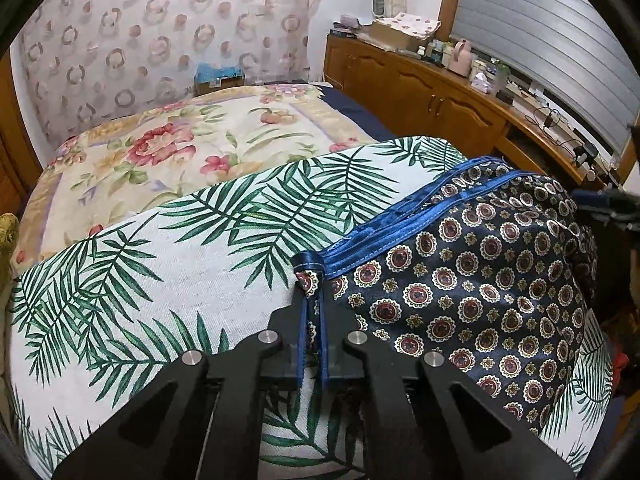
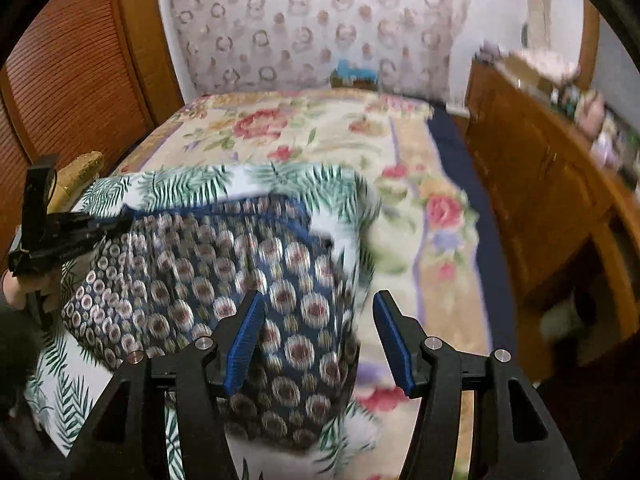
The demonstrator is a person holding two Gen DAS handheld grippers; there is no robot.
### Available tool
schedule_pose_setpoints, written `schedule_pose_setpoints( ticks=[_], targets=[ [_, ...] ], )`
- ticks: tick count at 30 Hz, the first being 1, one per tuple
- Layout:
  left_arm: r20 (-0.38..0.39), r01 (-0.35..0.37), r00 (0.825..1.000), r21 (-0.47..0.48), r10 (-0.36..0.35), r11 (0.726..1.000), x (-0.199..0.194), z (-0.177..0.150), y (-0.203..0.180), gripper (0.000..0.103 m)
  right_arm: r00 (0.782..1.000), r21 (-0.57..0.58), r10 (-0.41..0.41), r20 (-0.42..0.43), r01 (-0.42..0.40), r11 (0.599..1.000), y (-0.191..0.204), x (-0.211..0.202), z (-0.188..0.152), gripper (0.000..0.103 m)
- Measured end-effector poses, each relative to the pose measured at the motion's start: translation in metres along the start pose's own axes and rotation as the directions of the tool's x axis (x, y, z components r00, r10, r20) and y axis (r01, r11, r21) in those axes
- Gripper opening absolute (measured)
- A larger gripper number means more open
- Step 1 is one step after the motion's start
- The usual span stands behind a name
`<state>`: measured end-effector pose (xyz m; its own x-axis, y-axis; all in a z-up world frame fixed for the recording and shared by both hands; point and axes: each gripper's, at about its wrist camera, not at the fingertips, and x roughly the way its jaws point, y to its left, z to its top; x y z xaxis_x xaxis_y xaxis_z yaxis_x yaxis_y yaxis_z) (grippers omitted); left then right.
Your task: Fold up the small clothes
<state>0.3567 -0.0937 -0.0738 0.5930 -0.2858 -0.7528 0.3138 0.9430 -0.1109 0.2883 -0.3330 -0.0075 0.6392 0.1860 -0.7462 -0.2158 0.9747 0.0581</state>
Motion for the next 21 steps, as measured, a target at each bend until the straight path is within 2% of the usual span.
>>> schedule_pose_setpoints(
  ticks=[2,3,4,5,6,8,11,13,14,15,17,19,21],
  targets=[
    [0.005,-0.001,1.0,-0.009,0.001,1.0,-0.003,0.0,-0.001,0.006,1.0,0.041,0.023,-0.01,-0.023,0.999,-0.009,0.007,-0.004,0.058],
    [0.008,-0.002,1.0,-0.014,0.002,1.0,-0.005,-0.001,-0.001,0.006,0.999,0.066,0.043,-0.019,-0.042,0.997,-0.015,0.011,-0.003,0.052],
    [0.01,0.0,1.0,-0.016,0.001,1.0,-0.006,-0.001,-0.002,0.006,0.997,0.084,0.07,-0.017,-0.069,0.994,-0.021,0.014,-0.002,0.033],
    [0.014,0.002,1.0,-0.017,-0.002,1.0,-0.009,-0.001,-0.002,0.006,0.995,0.091,0.098,-0.013,-0.096,0.991,-0.026,0.015,0.001,0.022],
    [0.019,0.0,1.0,-0.016,0.0,1.0,-0.012,-0.002,-0.003,0.006,0.992,0.085,0.128,-0.006,-0.127,0.988,-0.027,0.016,0.005,0.004],
    [0.028,-0.003,1.0,-0.013,0.003,1.0,-0.018,-0.003,-0.003,0.006,0.991,0.042,0.125,0.05,-0.127,0.991,-0.025,0.009,0.01,0.004],
    [0.043,-0.005,0.999,-0.016,0.006,1.0,-0.029,-0.008,-0.003,0.006,0.98,0.03,0.017,0.198,-0.024,0.999,-0.023,-0.015,0.022,0.003],
    [0.043,-0.007,0.999,-0.023,0.008,1.0,-0.033,-0.012,-0.002,0.007,0.977,0.033,-0.02,0.21,0.013,0.999,-0.024,-0.017,0.027,0.004],
    [0.036,-0.004,0.999,-0.032,0.005,0.999,-0.034,-0.015,0.0,0.015,0.984,0.034,-0.013,0.178,0.007,0.999,-0.024,-0.01,0.027,0.007],
    [0.029,0.003,1.0,-0.042,-0.002,0.999,-0.035,-0.018,0.001,0.028,0.988,0.042,-0.012,0.151,0.006,0.999,-0.026,-0.004,0.026,0.015],
    [0.026,0.022,0.999,-0.057,-0.02,0.998,-0.036,-0.023,0.002,0.041,0.994,0.045,-0.011,0.105,0.007,0.999,-0.027,0.008,0.022,0.029],
    [0.024,0.043,0.999,-0.079,-0.041,0.996,-0.035,-0.027,0.004,0.044,0.998,0.053,0.0,0.069,-0.004,0.999,-0.029,0.017,0.017,0.053],
    [0.009,0.066,0.998,-0.1,-0.066,0.993,-0.031,-0.029,0.004,0.044,0.998,0.068,0.021,0.051,-0.025,0.997,-0.03,0.024,0.017,0.062]
  ],
)
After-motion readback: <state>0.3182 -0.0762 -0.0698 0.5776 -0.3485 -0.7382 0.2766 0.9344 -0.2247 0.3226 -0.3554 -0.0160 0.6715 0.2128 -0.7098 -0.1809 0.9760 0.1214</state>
